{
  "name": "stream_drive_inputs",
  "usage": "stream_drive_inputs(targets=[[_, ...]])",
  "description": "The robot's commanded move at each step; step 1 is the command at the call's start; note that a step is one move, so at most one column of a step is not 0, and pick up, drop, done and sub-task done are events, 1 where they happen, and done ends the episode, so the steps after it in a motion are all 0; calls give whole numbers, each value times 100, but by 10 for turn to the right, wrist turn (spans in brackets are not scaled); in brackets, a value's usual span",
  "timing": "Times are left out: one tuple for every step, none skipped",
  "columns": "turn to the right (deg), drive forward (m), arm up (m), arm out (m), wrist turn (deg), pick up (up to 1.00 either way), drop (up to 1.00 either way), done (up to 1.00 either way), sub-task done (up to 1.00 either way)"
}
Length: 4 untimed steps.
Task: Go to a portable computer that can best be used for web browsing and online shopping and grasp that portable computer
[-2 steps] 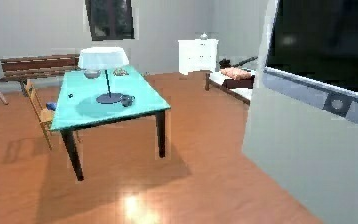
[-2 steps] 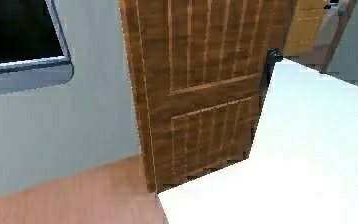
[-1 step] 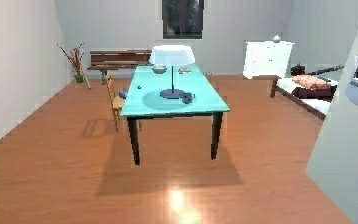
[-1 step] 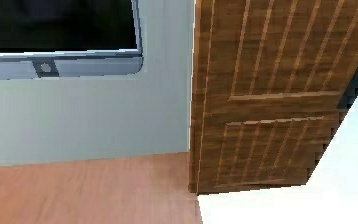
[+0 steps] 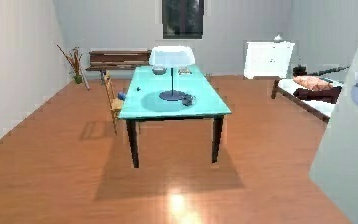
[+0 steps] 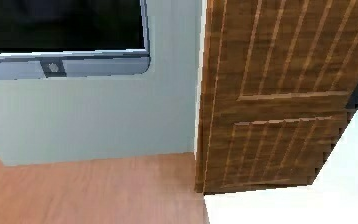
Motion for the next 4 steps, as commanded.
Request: stream_drive_inputs(targets=[[-450,0,0,0,0,0,0,0,0],[0,100,0,0,0,0,0,0,0],[-60,0,0,0,0,0,0,0,0],[0,60,0,0,0,0,0,0,0]])
